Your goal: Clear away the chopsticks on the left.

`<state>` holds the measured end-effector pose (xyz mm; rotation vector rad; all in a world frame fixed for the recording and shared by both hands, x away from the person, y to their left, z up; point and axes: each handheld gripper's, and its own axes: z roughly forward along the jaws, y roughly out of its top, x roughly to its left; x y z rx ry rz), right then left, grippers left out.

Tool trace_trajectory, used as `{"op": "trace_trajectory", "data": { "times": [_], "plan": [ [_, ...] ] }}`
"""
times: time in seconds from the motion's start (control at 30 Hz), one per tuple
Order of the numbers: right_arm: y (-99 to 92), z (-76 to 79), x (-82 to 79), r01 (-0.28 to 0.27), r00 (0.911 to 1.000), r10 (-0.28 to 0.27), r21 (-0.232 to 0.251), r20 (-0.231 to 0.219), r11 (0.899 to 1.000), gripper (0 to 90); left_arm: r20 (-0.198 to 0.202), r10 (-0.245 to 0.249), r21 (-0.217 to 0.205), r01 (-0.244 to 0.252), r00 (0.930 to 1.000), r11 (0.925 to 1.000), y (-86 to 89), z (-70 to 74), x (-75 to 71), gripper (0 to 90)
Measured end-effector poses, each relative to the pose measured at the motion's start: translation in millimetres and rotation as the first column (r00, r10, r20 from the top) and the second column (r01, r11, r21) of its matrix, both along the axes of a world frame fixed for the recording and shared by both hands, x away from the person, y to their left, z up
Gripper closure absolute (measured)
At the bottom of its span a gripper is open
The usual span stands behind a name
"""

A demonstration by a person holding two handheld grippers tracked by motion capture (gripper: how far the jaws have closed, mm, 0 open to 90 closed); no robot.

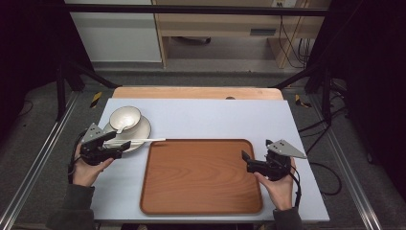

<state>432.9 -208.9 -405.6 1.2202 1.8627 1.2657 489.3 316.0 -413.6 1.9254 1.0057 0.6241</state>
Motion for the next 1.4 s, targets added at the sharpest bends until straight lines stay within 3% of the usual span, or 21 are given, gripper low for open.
{"op": "trace_trajectory", "data": {
  "times": [0.03,0.23,0.37,1.0,1.4],
  "plan": [
    [0.0,0.0,0.0,0.0,1.0,0.0,0.0,0.0,1.0,6.3,0.0,0.0,0.0,0.0,1.0,1.0,0.0,0.0,0.0,28.9],
    [1.6,-2.7,1.3,-0.01,0.9999,0.01,-0.01,-0.008,1.0,6.7,-0.049,0.009,0.095,-0.004,0.9988,0.9955,1.8,-11.9,4.9,33.4],
    [1.6,-3.1,1.8,-0.013,0.9998,0.013,-0.009,-0.013,1.0,7.0,-0.055,0.013,0.11,-0.007,0.9984,0.9939,3.5,-14.4,6.4,35.8],
    [3.4,-4.8,2.0,-0.023,0.9995,0.023,-0.013,-0.023,1.0,7.2,-0.092,0.02,0.158,-0.005,0.9955,0.9874,0.4,-32.6,24.1,52.1],
    [4.2,-5.3,2.3,-0.024,0.9994,0.024,-0.018,-0.023,1.0,7.1,-0.077,0.026,0.144,-0.015,0.9967,0.9894,2.3,-33.9,26.9,55.8]
  ]
}}
